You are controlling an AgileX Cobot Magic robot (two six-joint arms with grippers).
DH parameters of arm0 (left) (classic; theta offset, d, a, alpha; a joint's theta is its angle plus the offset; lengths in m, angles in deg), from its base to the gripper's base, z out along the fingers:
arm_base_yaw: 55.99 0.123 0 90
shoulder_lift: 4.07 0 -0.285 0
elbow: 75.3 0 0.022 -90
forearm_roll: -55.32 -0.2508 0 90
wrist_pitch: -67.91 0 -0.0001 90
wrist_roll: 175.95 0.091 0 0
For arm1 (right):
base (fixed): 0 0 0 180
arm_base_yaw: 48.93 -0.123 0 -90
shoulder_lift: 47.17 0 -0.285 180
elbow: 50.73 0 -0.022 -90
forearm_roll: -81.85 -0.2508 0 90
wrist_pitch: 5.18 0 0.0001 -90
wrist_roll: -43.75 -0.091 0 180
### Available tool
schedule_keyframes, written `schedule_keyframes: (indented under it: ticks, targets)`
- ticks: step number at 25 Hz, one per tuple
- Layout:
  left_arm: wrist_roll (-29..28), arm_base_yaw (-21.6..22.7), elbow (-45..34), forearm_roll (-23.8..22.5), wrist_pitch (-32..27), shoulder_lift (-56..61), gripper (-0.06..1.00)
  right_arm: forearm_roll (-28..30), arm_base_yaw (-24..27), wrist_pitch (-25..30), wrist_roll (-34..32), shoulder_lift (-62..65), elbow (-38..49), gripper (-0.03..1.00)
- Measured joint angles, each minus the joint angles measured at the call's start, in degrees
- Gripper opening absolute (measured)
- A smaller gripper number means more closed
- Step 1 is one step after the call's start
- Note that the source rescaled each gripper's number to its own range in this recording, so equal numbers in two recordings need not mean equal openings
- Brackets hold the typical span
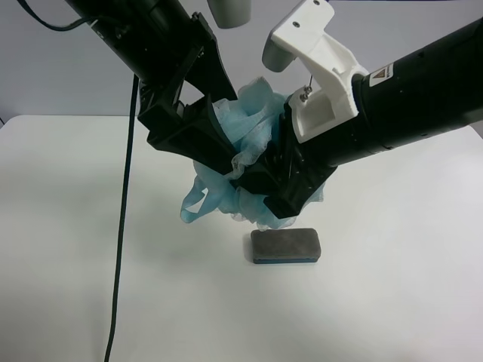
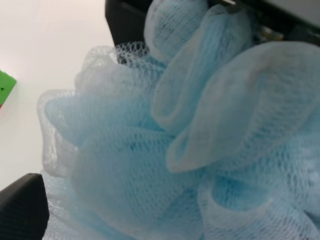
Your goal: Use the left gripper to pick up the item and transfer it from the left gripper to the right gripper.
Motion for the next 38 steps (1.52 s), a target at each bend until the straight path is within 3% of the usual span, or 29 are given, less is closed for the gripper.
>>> schedule_keyframes:
  ticks: [5, 9, 16, 22, 27, 38]
  targets:
    - [-2.8, 0.0, 0.0, -0.8, 0.0, 1.1, 1.00, 0.0, 0.0, 0.0, 0.0, 0.0, 0.0, 0.05]
    - [-5.9, 0.0, 0.0, -4.3, -0.2, 4.4, 1.00, 0.0, 0.0, 0.0, 0.0, 0.0, 0.0, 0.05]
    - [-14.9, 0.0, 0.0, -13.7, -5.5, 11.1, 1.00, 0.0, 0.0, 0.0, 0.0, 0.0, 0.0, 0.05]
    - [-30.1, 0.0, -0.6, -25.3, -8.1, 16.2, 1.00, 0.0, 0.0, 0.0, 0.0, 0.0, 0.0, 0.05]
    - [-34.0, 0.0, -8.6, -30.3, -8.2, 23.0, 1.00, 0.0, 0.0, 0.0, 0.0, 0.0, 0.0, 0.05]
    - [-42.1, 0.0, -31.3, -30.7, -8.7, 49.6, 1.00, 0.0, 0.0, 0.0, 0.0, 0.0, 0.0, 0.05]
